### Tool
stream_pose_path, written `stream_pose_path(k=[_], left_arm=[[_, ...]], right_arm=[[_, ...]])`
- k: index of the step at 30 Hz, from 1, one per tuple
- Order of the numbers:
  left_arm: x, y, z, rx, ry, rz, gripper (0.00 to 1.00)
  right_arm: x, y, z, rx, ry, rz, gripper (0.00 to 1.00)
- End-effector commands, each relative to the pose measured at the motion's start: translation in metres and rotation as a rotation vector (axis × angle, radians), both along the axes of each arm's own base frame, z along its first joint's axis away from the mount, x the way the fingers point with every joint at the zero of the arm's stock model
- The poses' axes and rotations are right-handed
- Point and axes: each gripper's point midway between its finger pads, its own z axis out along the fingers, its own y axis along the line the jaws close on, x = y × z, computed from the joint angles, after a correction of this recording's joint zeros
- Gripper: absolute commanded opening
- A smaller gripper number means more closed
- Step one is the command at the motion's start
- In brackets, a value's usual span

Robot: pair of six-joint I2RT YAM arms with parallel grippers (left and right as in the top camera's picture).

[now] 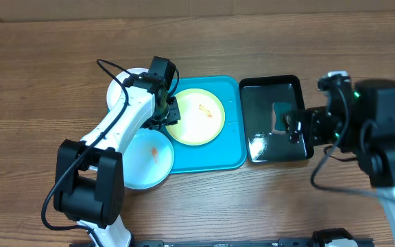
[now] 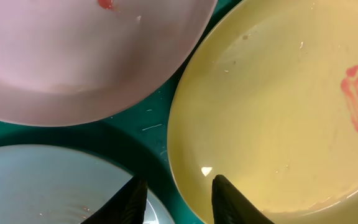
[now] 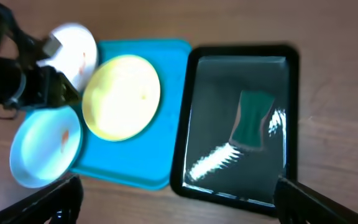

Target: Clean dirty plates on tray and stack at the side

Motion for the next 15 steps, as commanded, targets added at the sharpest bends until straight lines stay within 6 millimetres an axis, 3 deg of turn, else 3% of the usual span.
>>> stream_pose_path(k=[1, 8, 15], left_arm=[[-0.001, 0.001, -0.007, 0.001, 0.008, -0.002, 0.37], [-0.006, 0.002, -0.014, 0.005, 0.021, 0.001, 0.37], [-0.006, 0.002, -0.026, -0.002, -0.001, 0.001, 0.38]], right_arm=[[0.014, 0.006, -0.011, 0.016, 0.054, 0.013, 0.93], [0.051, -0.016, -0.054, -0.095, 0.148, -0.127, 0.91], [0.076, -0.017, -0.102, -0.133, 0.253, -0.136, 0.80]])
